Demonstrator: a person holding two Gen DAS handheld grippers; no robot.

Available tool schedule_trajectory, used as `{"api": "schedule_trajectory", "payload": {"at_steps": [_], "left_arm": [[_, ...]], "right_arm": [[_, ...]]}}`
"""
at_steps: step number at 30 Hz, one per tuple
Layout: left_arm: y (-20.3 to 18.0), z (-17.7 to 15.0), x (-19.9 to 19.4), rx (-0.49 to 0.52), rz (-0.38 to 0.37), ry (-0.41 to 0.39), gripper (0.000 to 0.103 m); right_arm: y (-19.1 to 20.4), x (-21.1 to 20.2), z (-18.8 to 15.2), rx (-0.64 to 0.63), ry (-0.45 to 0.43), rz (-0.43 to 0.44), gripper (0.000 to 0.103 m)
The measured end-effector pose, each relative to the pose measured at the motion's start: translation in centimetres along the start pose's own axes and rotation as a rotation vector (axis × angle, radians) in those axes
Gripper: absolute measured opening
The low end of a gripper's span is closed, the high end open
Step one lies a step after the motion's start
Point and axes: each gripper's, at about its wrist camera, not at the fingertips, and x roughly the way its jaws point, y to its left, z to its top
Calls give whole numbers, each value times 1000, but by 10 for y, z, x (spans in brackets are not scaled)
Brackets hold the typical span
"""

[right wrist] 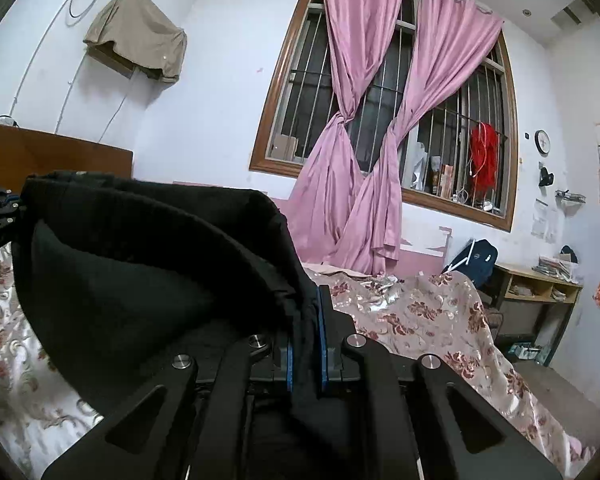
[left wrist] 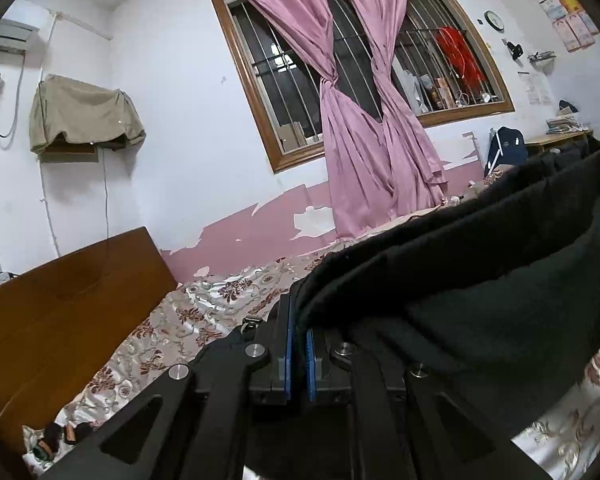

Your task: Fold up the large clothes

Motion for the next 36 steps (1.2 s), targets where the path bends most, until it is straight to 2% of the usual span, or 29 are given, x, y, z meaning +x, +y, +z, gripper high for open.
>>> {"api": "schedule_trajectory", "payload": {"at_steps": [10,16,25,36], "left_arm": [[-9,14,82,-2,-26,63,6],[-26,15,130,33,-11,91,5],[-50,4,199,28,-3,157,5],[-74,-19,259,58,18,247,6]], "right_arm": [[3,93,10,-41,26,-16,8],[3,157,11,-37,77,-27,8],[10,245,-9,-38,153,-69,8],[31,309,-36,-106,220,-113,7]]}}
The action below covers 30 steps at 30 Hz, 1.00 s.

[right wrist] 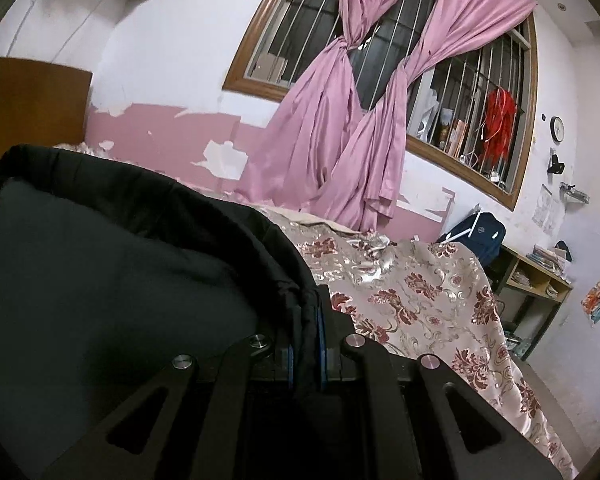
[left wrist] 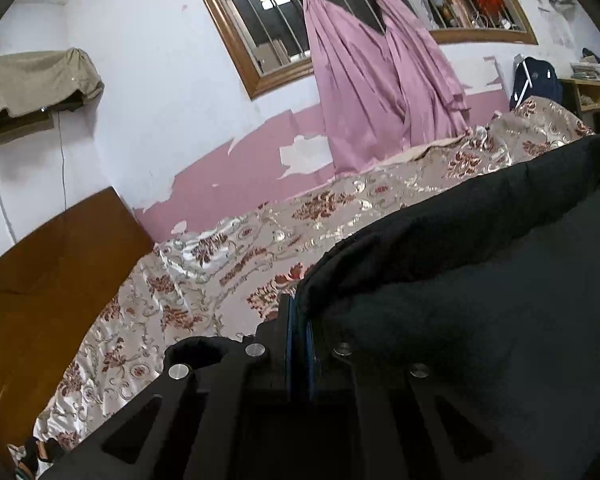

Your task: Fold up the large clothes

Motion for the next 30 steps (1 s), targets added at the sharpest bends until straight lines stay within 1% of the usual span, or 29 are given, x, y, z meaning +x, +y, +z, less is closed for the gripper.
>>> {"api": "schedule_trajectory", "payload": {"at_steps": [5,8,11,12,13,14,15,17,18,19,20,21,22,23,25,28,29,30], "left_arm": [[-3,1,20,-9,-24,47,6],[1,1,28,-29,-62,76,8],[12,-1,31,-78,-138,93,11],[15,-2,31,-92,-153,94,16],[19,-3,30,-110,-173,86,23],[21,-3,29,-120,-183,79,41],[25,-3,25,-137,-188,65,68],[30,-3,15,-160,-178,23,92],[33,-3,8,-171,-175,-12,93],[34,-1,6,-175,-185,-17,93],[35,0,4,-178,-199,-12,93],[36,1,1,-182,-210,-5,93],[37,2,-1,-184,-213,-6,93],[38,2,-5,-188,-217,-14,93],[42,2,-16,-204,-224,-38,93],[50,3,-31,-261,-249,-65,97],[53,3,-35,-285,-263,-71,99],[55,2,-39,-308,-281,-75,100]], "right_arm": [[14,24,-1,-34,42,-16,7],[18,34,-3,-36,67,-12,8],[17,40,-5,-20,98,25,8],[14,43,-5,0,112,54,8],[10,43,-7,16,123,79,8],[7,45,-8,32,135,104,11],[3,46,-8,47,142,125,13],[-1,46,-10,68,149,135,20],[-4,45,-11,82,151,142,23],[-8,43,-10,97,148,152,30],[-10,42,-12,106,144,155,41],[-14,37,-12,119,130,156,48],[-18,35,-13,129,119,159,58],[-23,31,-11,144,98,161,62],[-31,23,-7,150,71,148,63],[-42,11,-2,155,38,154,83],[-44,8,0,160,28,157,85],[-48,1,1,167,14,164,86]]}}
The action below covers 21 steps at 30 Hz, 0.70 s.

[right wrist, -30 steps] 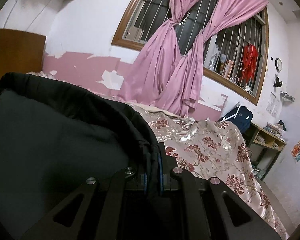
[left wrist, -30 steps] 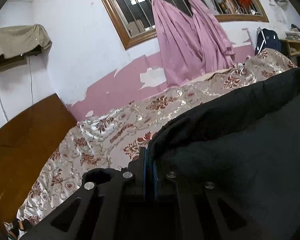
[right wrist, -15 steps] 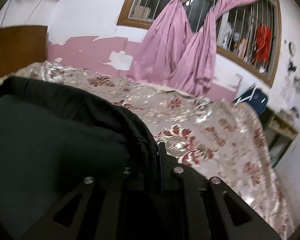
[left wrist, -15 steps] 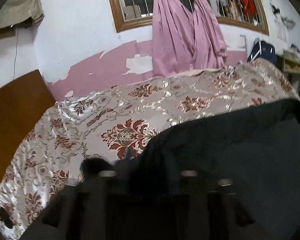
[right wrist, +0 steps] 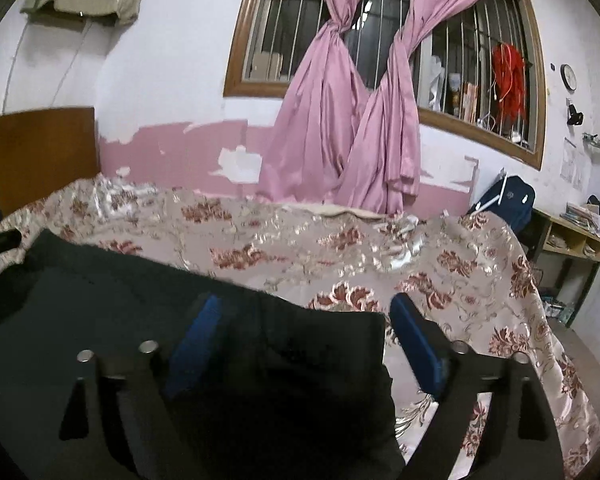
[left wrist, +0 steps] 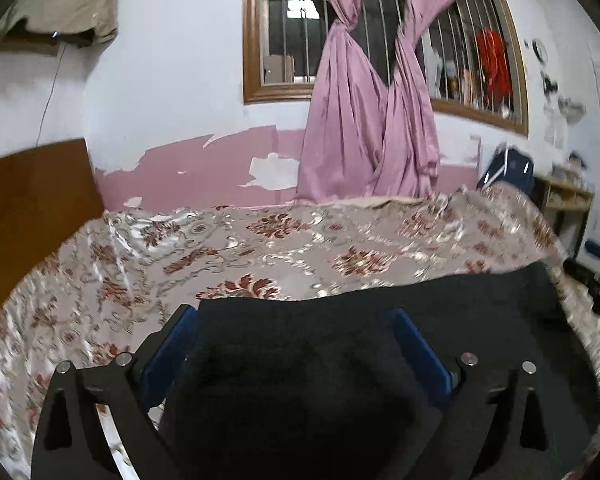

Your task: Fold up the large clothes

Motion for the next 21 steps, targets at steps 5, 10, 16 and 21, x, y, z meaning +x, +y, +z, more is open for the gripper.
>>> {"api": "schedule_trajectory", "payload": {"at_steps": [5,10,16,21], "left_arm": [[-4,-18,-9,-41,-47,26,102],[-21,-49,-3,55,-52,77,102],[-34,-62,13,99,-49,108,102],[-33,-57,33,82,-29,145,102]], "right_arm": [[-3,-23,-1,43,-16,55,94],[12,-23,-29,23,62,177,94],[35,-10,-54,-47,117,232,94],[48,12,-59,-40,156,236,94]]}}
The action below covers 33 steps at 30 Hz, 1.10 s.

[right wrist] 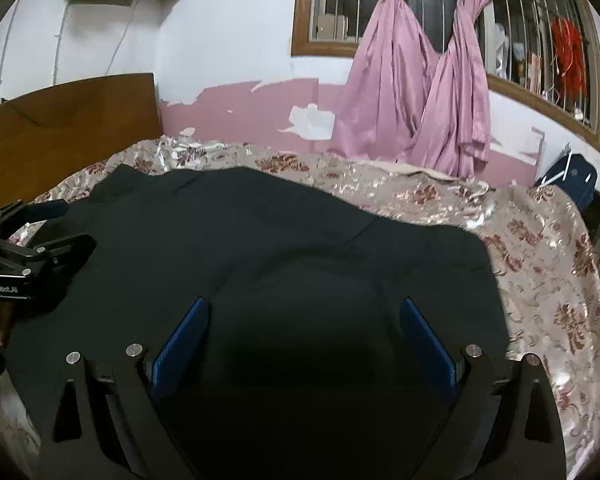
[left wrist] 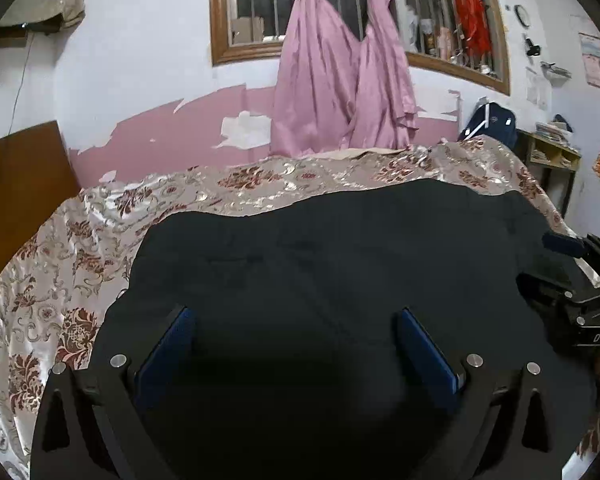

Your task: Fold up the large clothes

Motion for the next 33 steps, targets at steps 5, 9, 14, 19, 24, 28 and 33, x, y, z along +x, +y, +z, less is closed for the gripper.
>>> {"api": "schedule_trajectory", "payload": {"at_steps": [5,9,14,19,24,28,33], "left_arm": [[20,11,26,-103,17,59,102],[50,15,49,-241,56,104,103],[90,9,76,-412,84,160,103],[99,-1,91,-445,80,170,103],[100,-4,101,-455,67,187,103],[102,-6,105,-476,44,187,103],[102,-9,108,-488,34,177,103]], "right_arm": [[-4,26,8,50,15,-29,94],[-6,51,15,49,39,-81,94],[-16,72,26,38,60,-152,94],[-27,87,31,76,78,-151,94],[-36,107,26,115,113,-113,99],[-44,118,20,161,132,-67,101],[-48,128,10,199,136,-35,102]]}}
